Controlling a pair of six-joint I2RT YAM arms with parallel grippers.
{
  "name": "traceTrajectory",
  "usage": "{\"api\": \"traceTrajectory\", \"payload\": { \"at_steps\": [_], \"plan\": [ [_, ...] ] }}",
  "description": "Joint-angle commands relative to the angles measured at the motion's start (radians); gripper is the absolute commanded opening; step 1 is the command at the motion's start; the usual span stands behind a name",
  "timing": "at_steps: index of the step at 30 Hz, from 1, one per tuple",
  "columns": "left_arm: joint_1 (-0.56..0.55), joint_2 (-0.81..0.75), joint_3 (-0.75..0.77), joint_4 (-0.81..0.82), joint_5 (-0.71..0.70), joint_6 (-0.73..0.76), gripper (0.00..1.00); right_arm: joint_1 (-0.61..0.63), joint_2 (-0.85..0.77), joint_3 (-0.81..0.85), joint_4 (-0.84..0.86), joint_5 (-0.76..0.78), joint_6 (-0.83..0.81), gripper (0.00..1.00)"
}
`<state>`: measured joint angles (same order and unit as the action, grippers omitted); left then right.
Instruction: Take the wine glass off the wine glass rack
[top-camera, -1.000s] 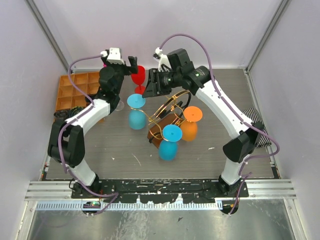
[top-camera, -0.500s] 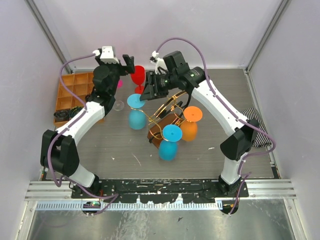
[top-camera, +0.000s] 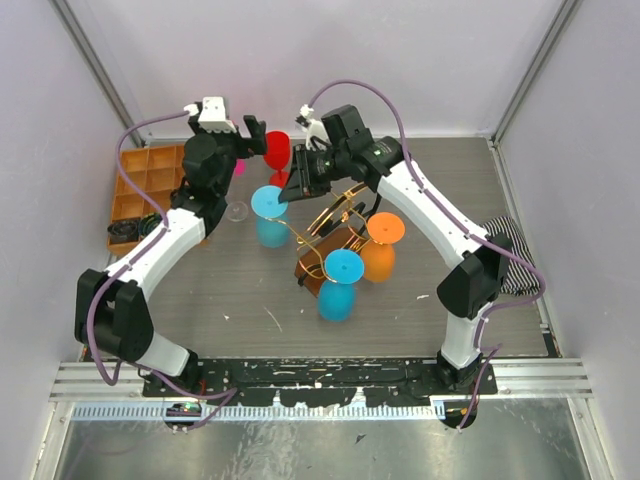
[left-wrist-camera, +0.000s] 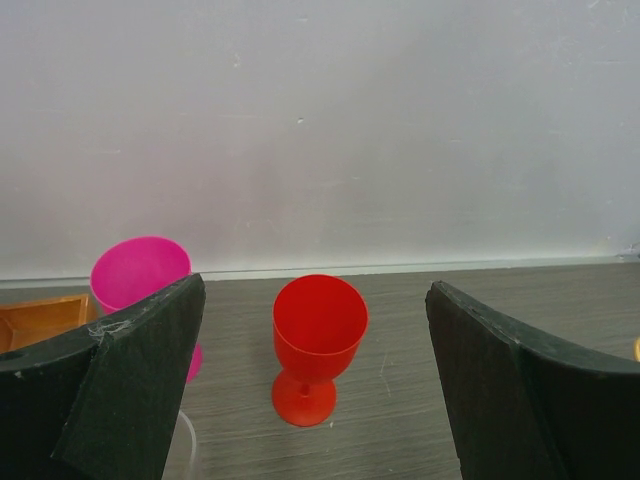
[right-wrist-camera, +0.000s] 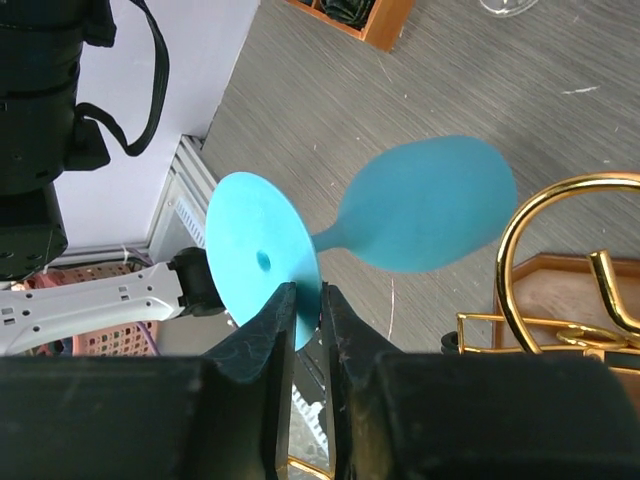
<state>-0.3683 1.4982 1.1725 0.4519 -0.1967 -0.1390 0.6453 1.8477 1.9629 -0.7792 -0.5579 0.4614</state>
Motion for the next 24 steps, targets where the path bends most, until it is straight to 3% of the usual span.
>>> {"api": "traceTrajectory", "payload": {
  "at_steps": [1,8,17,24],
  "plan": [
    [-0.001,-0.035,-0.013,-0.004,-0.009,0.015,0.98,0.005,-0.050,-0.010,0.051,0.027,0.007,0.16],
    [-0.001,-0.045,-0.008,-0.034,-0.015,0.018,0.98,-0.009,-0.077,-0.021,0.063,-0.072,0.045,0.01],
    [-0.002,-0.046,-0.009,-0.041,-0.031,0.019,0.98,-0.007,-0.064,-0.072,0.137,-0.263,0.097,0.01],
    [-0.001,-0.053,-0.012,-0.046,-0.031,0.028,0.98,-0.007,-0.037,-0.039,0.188,-0.240,0.123,0.01]
  ]
}}
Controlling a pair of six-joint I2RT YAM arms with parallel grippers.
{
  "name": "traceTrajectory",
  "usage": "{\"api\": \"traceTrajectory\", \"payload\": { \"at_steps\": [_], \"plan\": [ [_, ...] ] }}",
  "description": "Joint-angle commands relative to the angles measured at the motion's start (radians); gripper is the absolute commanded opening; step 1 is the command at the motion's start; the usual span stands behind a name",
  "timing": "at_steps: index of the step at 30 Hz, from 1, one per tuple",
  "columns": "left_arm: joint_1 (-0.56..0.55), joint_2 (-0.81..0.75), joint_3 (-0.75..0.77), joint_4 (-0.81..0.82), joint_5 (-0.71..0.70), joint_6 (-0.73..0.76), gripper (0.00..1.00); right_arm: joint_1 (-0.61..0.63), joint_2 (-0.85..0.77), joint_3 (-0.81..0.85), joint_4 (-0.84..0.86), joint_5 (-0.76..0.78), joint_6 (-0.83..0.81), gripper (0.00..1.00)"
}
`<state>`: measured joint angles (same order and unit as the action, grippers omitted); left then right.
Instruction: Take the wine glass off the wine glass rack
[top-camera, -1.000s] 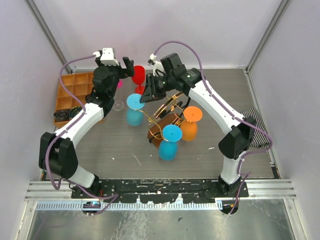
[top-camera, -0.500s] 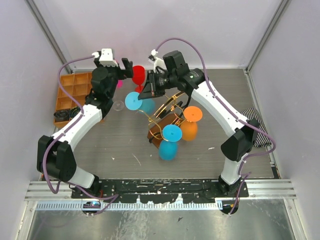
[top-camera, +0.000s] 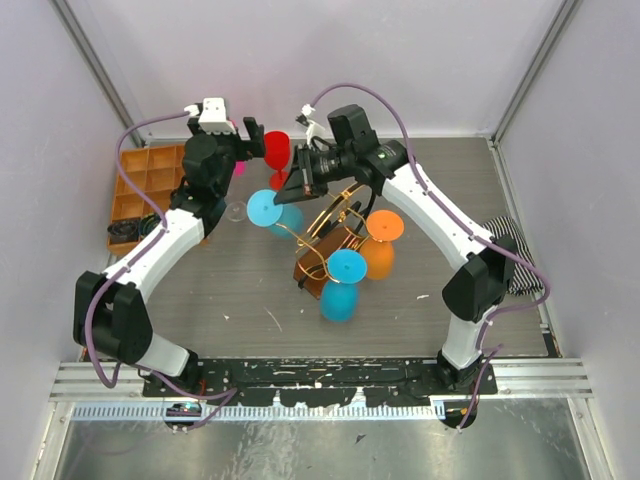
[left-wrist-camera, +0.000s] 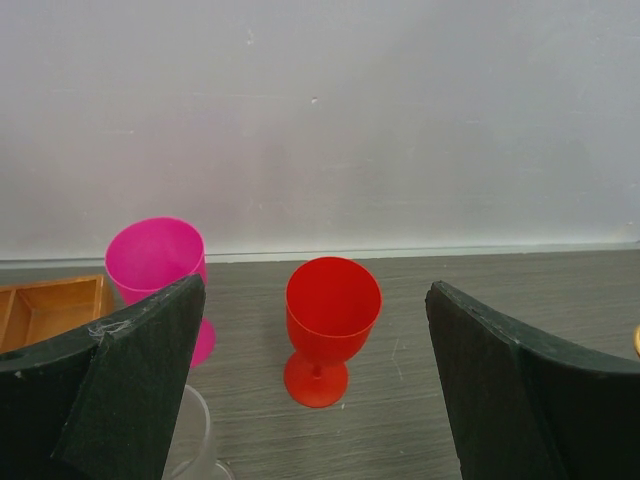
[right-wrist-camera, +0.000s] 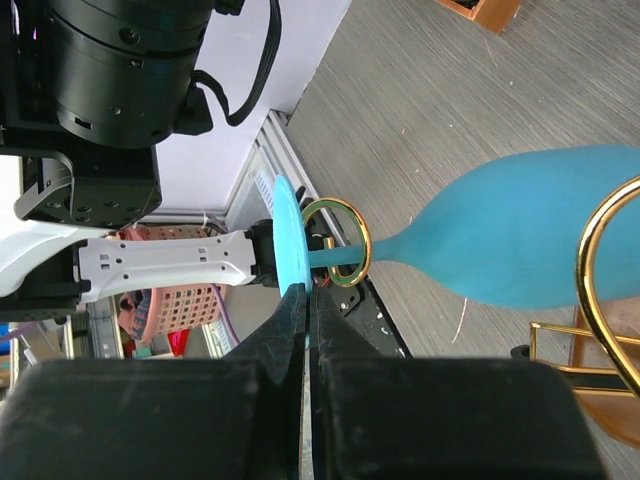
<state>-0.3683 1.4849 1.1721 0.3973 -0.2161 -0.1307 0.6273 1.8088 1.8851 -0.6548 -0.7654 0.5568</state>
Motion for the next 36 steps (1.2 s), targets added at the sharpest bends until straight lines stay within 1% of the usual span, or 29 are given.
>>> {"api": "traceTrajectory", "payload": {
  "at_steps": [1,5,10,14,17,23,26,29,32,36],
  "plan": [
    [-0.001,-0.041,-0.012,0.008,-0.012,0.021,0.98,0.010,0.005,0.048,0.064,-0.019,0.028,0.01],
    [-0.001,-0.049,-0.016,0.005,-0.011,0.026,0.98,0.003,0.021,0.077,0.084,-0.002,0.045,0.01],
    [-0.001,-0.053,-0.018,0.006,-0.017,0.032,0.98,0.010,0.056,0.099,0.124,-0.048,0.073,0.00],
    [-0.002,-0.051,-0.017,0.011,-0.025,0.034,0.98,0.030,0.053,0.102,0.114,-0.067,0.067,0.01],
    [-0.002,-0.051,-0.015,-0.003,-0.041,0.024,0.98,0.034,0.020,0.077,0.057,-0.064,0.031,0.01],
    [0.002,-0.054,-0.004,-0.039,-0.061,0.017,0.98,0.025,-0.107,-0.022,0.005,-0.044,-0.010,0.01],
    [0.001,-0.055,-0.007,-0.044,-0.064,0.017,0.98,-0.013,-0.149,-0.047,-0.049,-0.016,-0.042,0.01],
    [0.002,-0.060,-0.014,-0.046,-0.069,0.017,0.98,-0.064,-0.187,-0.074,-0.051,-0.012,-0.053,0.01],
    [0.003,-0.068,-0.022,-0.051,-0.072,0.019,0.98,-0.100,-0.201,-0.059,-0.048,0.002,-0.080,0.01],
    [0.007,-0.082,-0.030,-0.057,-0.075,0.019,0.98,-0.109,-0.187,0.001,-0.047,0.024,-0.129,0.01]
  ]
}}
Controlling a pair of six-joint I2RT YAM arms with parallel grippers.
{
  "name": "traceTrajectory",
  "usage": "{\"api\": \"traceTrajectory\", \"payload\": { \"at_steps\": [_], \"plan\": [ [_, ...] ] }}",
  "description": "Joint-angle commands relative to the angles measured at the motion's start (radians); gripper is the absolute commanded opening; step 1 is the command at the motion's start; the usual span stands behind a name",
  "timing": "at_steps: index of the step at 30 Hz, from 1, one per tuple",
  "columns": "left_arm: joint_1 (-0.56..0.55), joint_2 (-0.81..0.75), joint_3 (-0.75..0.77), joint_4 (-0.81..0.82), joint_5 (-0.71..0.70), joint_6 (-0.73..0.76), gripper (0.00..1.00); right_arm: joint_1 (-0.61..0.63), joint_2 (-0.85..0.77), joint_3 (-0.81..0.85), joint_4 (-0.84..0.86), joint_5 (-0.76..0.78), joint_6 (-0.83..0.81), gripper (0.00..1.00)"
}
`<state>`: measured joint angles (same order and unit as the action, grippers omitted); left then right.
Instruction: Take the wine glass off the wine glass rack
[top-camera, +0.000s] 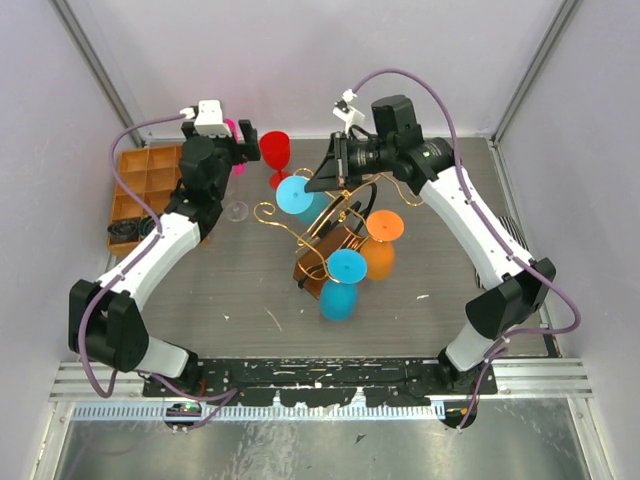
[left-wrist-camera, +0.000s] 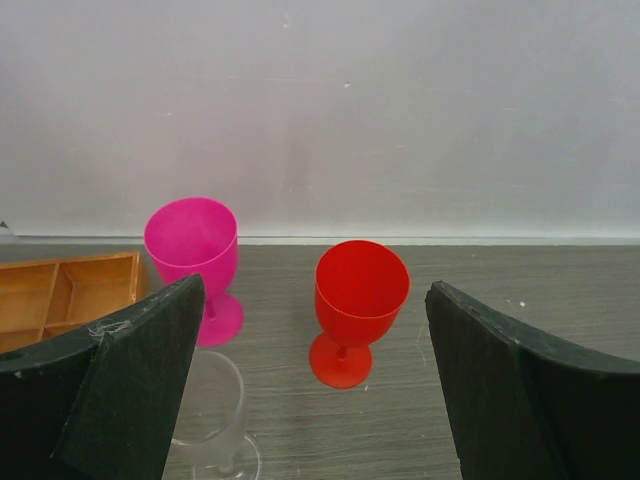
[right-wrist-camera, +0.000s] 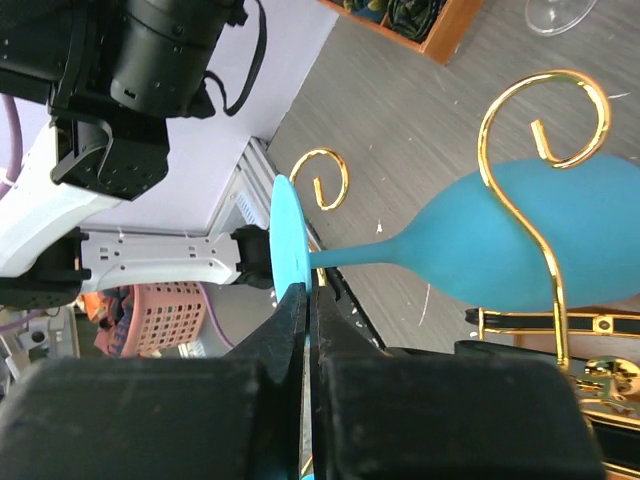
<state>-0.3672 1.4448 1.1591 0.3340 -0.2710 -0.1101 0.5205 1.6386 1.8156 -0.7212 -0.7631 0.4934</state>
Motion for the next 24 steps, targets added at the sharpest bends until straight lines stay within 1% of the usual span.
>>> {"api": "traceTrajectory", "payload": {
  "at_steps": [1,4,9,13,20,24],
  "plan": [
    [0.007,-0.046,-0.019,0.006,-0.021,-0.002,0.98,-0.002,-0.010,0.089,0.020,0.023,-0.073,0.01],
    [0.010,-0.053,-0.023,0.003,-0.026,0.002,0.98,-0.002,0.010,0.142,0.047,0.009,-0.074,0.01],
    [0.014,-0.064,-0.027,-0.022,-0.050,0.003,0.98,-0.010,0.012,0.173,0.198,-0.067,0.018,0.01],
    [0.017,-0.078,-0.034,-0.040,-0.054,-0.006,0.98,-0.024,0.029,0.222,0.242,-0.114,0.071,0.01],
    [0.026,-0.088,-0.032,-0.052,-0.053,-0.004,0.98,-0.087,0.006,0.249,0.375,-0.228,0.225,0.01],
    [0.026,-0.090,-0.043,-0.052,-0.053,-0.010,0.98,-0.143,-0.009,0.286,0.387,-0.225,0.223,0.01]
  ]
}}
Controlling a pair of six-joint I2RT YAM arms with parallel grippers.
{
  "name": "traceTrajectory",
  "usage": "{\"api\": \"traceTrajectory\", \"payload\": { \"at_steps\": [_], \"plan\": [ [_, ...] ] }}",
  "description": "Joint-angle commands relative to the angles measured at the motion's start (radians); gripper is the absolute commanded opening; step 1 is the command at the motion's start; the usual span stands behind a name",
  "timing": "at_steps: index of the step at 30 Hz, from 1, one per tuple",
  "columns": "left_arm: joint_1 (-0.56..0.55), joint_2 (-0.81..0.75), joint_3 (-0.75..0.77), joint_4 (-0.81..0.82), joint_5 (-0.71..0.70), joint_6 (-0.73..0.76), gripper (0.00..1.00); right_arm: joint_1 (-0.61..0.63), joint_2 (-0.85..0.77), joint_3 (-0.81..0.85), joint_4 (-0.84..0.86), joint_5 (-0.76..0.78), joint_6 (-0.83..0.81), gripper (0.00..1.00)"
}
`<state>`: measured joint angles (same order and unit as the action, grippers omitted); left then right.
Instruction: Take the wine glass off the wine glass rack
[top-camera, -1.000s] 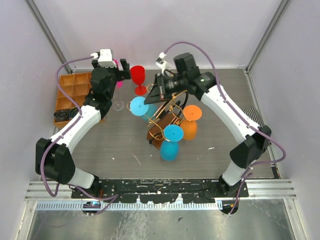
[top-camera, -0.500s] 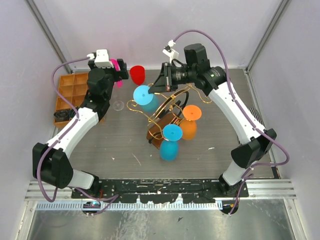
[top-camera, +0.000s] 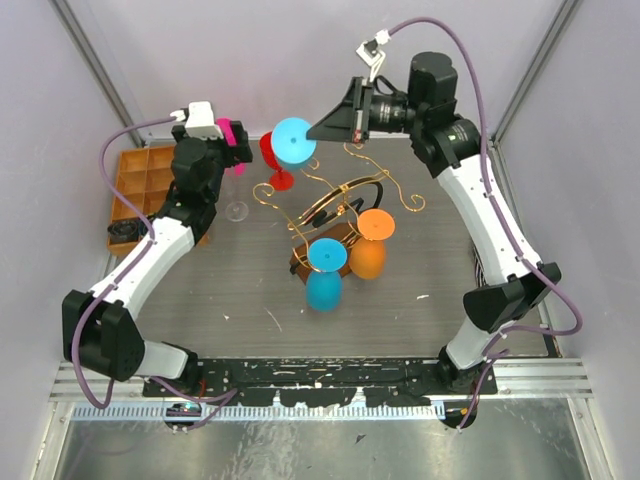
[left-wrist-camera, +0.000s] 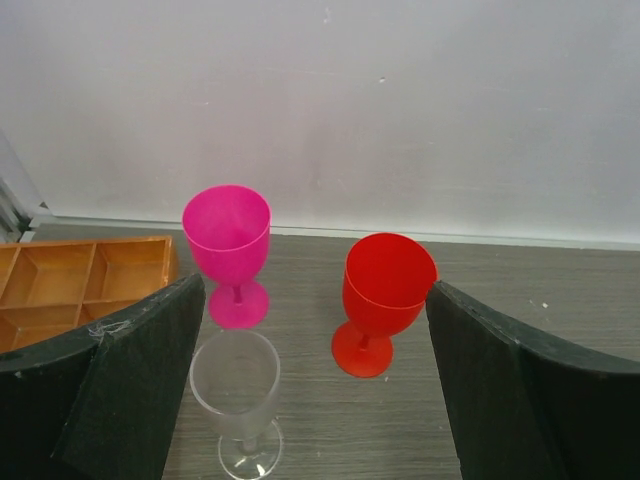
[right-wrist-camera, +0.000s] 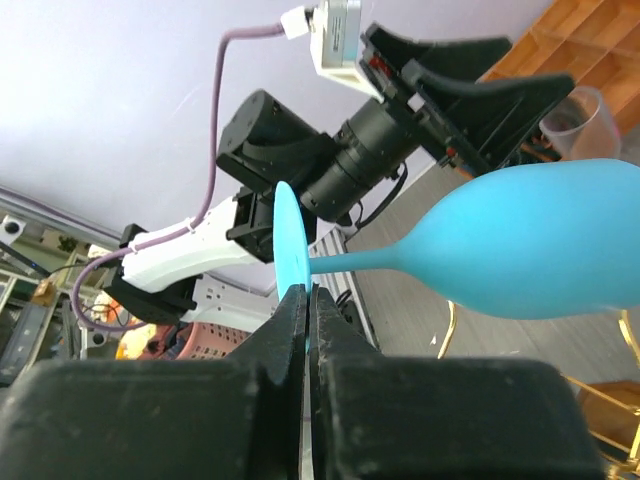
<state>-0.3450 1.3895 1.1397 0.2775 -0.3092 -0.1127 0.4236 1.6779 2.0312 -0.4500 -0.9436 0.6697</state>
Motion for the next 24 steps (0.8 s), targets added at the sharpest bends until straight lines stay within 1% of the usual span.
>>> {"api": "traceTrajectory", "payload": {
  "at_steps": [1,5,7,8,12,14,16,17,20,22,24],
  "plan": [
    [0.004,-0.038,-0.025,0.005,-0.016,-0.010,0.98,-0.066,-0.052,0.074,0.115,-0.034,0.031,0.01],
    [0.004,-0.042,-0.035,0.004,-0.019,-0.015,0.98,-0.184,-0.050,0.077,0.095,0.058,-0.060,0.01],
    [0.005,-0.048,-0.037,-0.002,-0.023,-0.002,0.98,-0.240,-0.032,0.087,0.064,0.141,-0.141,0.00],
    [0.006,-0.054,-0.037,-0.011,-0.034,-0.001,0.98,-0.257,-0.007,0.104,0.023,0.196,-0.210,0.01],
    [0.006,-0.083,-0.042,-0.039,-0.035,0.005,0.98,-0.276,0.131,0.258,-0.171,0.562,-0.493,0.01],
    [0.006,-0.097,-0.042,-0.053,-0.046,0.016,0.98,-0.280,0.188,0.291,-0.198,0.744,-0.587,0.01],
    [0.006,-0.111,-0.030,-0.112,-0.091,0.017,0.98,-0.277,0.232,0.288,-0.192,0.958,-0.688,0.01],
    [0.007,-0.153,-0.026,-0.140,-0.112,0.004,0.98,-0.279,0.254,0.291,-0.189,1.054,-0.721,0.01],
    [0.008,-0.195,-0.035,-0.176,-0.107,-0.008,0.98,-0.278,0.333,0.289,-0.160,1.343,-0.835,0.01],
    [0.007,-0.205,-0.032,-0.201,-0.085,-0.010,0.98,-0.278,0.389,0.284,-0.121,1.480,-0.894,0.01],
    [0.008,-0.204,-0.017,-0.232,-0.070,-0.012,0.98,-0.274,0.438,0.257,-0.048,1.624,-0.966,0.00]
  ]
}}
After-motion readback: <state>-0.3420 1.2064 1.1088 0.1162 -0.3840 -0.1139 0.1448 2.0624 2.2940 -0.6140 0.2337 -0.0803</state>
